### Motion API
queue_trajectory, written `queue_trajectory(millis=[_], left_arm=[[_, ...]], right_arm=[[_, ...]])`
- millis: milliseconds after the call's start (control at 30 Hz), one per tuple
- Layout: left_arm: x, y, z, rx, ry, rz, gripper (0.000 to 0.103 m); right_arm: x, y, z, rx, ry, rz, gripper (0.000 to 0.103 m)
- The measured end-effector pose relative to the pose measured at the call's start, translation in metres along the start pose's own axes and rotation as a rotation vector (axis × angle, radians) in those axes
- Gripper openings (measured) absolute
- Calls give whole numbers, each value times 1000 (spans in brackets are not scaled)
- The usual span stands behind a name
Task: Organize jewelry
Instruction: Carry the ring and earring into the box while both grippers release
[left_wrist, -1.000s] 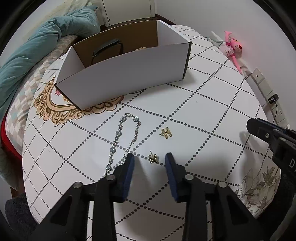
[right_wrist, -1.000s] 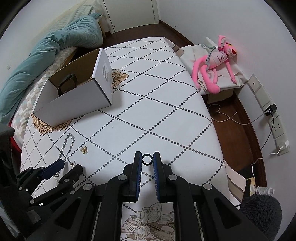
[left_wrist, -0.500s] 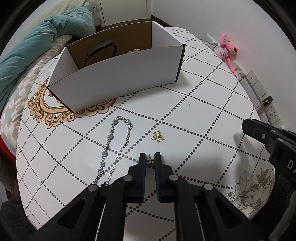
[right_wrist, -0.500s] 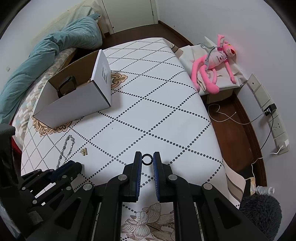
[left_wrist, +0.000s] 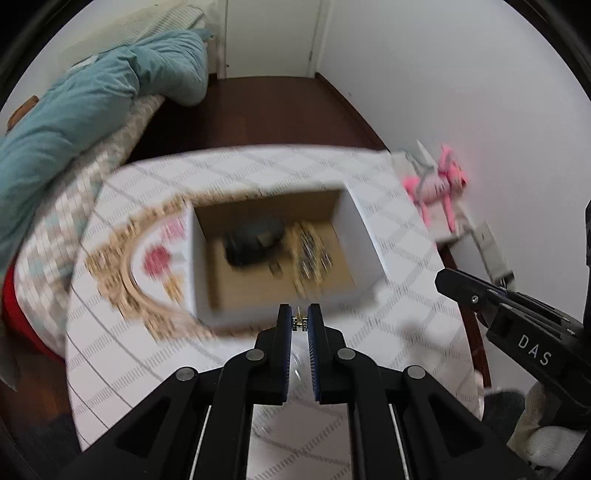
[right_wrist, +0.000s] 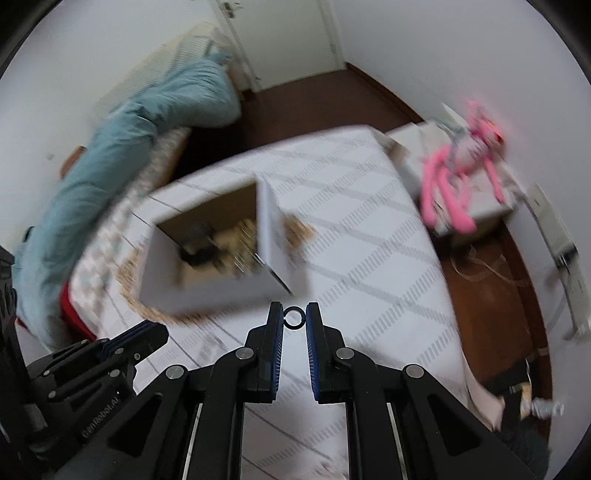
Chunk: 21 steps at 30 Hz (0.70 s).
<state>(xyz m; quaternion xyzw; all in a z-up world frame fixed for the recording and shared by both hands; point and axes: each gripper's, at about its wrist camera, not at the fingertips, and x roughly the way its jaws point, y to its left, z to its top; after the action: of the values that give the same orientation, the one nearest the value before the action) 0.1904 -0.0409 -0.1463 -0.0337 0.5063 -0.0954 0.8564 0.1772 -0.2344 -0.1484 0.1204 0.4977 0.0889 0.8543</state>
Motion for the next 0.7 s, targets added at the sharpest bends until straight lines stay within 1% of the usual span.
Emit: queue_trajectory(millis=[67,133,200,300,367,533,700], left_arm=[[5,14,24,-12,-3,29,6],[17,30,41,-26,22,45,6],[30,44,53,-58,51,50,6],[45,60,62,-77,96,59,6],[53,65,66,-72,118,77,6],[63,68,70,-65,154,71,6],[73,72,78,-103,212,97,11]], right_arm=[[9,14,28,-28,2,21,13],[22,25,49,-47,17,28,13],[42,37,72,-71,59,26,13],[70,47,92,-96,119,11,13],[85,52,98,-111,148,-9,13],[106,50,102,-119,192,-38,13],[119,49,102,-127,235,-70,14]])
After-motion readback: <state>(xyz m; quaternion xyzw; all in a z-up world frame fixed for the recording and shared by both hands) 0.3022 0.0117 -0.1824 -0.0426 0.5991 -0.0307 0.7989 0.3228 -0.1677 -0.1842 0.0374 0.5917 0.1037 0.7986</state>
